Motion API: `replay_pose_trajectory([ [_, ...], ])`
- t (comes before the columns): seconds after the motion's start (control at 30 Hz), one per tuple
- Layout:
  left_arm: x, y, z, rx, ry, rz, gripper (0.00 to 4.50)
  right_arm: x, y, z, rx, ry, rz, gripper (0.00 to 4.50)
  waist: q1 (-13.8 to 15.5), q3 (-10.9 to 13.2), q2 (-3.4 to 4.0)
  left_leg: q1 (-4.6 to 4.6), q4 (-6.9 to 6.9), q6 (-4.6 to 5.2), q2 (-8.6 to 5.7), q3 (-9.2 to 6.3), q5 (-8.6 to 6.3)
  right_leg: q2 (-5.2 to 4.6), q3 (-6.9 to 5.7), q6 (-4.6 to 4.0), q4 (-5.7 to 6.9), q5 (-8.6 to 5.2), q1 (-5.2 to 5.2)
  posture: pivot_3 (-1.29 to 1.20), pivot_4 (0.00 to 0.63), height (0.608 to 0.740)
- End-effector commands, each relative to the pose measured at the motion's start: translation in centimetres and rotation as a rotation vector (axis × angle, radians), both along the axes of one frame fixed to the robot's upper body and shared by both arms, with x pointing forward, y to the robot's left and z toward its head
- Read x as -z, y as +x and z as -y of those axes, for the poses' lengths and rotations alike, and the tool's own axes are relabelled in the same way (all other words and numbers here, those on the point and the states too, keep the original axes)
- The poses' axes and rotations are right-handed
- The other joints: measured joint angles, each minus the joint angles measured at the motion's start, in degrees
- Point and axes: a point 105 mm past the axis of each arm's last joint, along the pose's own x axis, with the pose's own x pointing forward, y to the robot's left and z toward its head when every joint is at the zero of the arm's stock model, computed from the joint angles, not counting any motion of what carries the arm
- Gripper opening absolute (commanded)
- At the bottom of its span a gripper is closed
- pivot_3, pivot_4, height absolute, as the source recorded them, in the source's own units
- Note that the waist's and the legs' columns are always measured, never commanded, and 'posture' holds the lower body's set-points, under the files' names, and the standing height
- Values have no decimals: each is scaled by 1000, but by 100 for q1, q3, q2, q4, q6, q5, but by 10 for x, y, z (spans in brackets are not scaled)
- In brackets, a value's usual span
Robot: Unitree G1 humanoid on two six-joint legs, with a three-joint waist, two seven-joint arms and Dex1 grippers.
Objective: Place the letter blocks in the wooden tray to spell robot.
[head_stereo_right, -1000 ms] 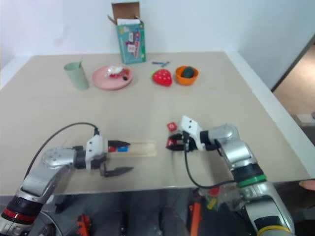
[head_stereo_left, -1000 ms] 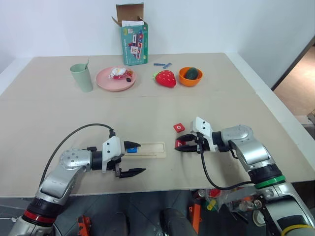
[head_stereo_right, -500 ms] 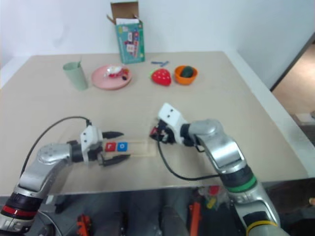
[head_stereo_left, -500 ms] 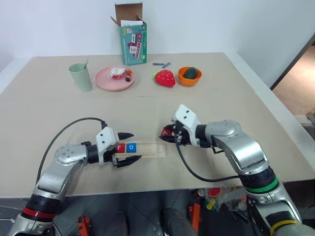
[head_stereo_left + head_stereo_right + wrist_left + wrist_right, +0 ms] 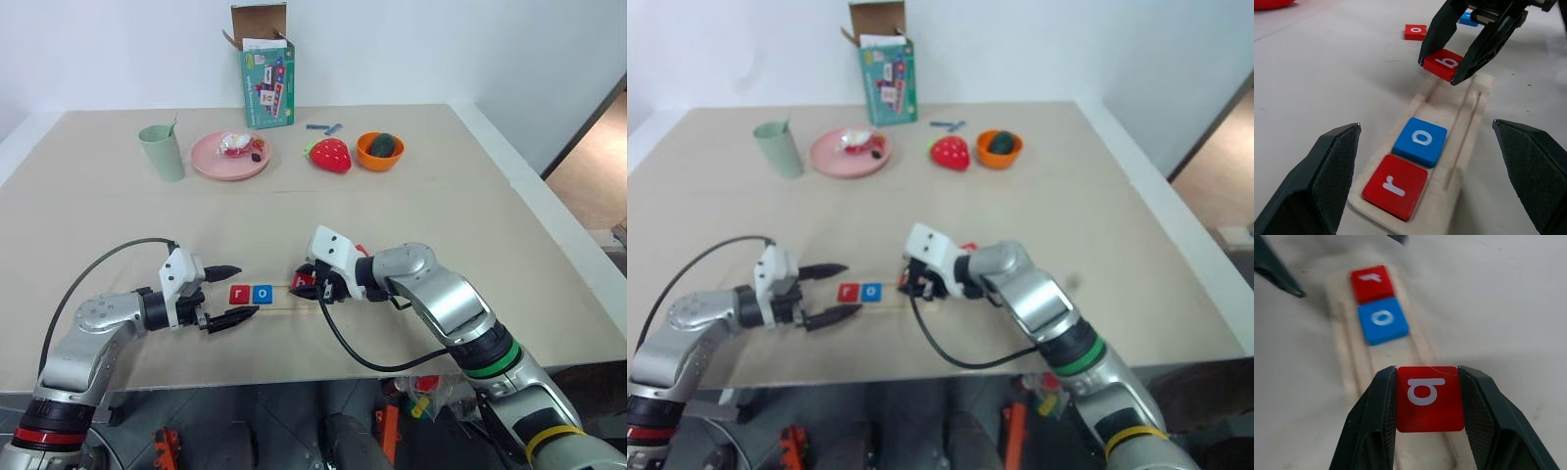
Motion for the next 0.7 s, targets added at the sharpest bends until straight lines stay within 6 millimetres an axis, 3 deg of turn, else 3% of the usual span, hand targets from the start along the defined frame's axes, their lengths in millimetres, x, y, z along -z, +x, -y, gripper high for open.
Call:
replay_pose_trajectory([
  [0.03,-12,-3,-2,25,9,47,4500,-11,-2,-10,-75,13,53,1800,-2,0,0,0,0,0,0,0,0,0,0,0,0,0,0,0,150,740],
  [0.7,-10,-5,-6,9,22,82,4500,9,4,-35,-208,-10,52,1800,1,0,0,-1,-1,0,2,1,0,1,-1,-2,1,0,-2,0,150,740],
])
